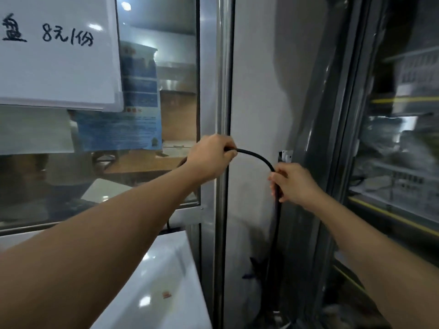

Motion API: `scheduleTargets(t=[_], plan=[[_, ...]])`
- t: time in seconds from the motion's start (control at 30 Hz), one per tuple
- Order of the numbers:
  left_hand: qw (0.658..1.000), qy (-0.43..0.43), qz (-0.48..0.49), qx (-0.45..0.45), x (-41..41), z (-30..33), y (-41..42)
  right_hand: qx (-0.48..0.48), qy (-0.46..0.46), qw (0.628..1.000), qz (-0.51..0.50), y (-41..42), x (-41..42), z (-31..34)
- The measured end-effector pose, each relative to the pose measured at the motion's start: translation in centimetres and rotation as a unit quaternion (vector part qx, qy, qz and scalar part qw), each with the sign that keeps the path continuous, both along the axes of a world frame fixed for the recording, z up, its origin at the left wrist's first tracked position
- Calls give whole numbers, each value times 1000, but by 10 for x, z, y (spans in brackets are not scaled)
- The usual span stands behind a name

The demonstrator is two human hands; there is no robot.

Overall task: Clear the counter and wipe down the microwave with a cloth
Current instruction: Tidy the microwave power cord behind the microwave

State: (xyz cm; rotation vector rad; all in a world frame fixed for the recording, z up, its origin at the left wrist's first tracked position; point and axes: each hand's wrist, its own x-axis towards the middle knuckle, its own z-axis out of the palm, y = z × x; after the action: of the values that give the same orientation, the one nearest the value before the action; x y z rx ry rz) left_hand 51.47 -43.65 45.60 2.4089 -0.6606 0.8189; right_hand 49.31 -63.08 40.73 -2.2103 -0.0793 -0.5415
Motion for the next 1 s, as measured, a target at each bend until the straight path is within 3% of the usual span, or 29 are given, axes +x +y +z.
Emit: scheduleTargets(t=[0.27, 0.6, 0.77, 1.0], plan=[[969, 68, -64, -227, -28, 24, 13, -51, 72, 994, 64, -6, -46, 11], [954, 111, -74, -268, -52, 26, 13, 31, 2, 999, -29, -12, -75, 75], [973, 44, -20, -227, -57, 13, 5, 85, -51, 993, -68, -19, -79, 109], [909, 251, -186, -274, -67, -26, -47, 103, -96, 988, -63, -17, -73, 137]])
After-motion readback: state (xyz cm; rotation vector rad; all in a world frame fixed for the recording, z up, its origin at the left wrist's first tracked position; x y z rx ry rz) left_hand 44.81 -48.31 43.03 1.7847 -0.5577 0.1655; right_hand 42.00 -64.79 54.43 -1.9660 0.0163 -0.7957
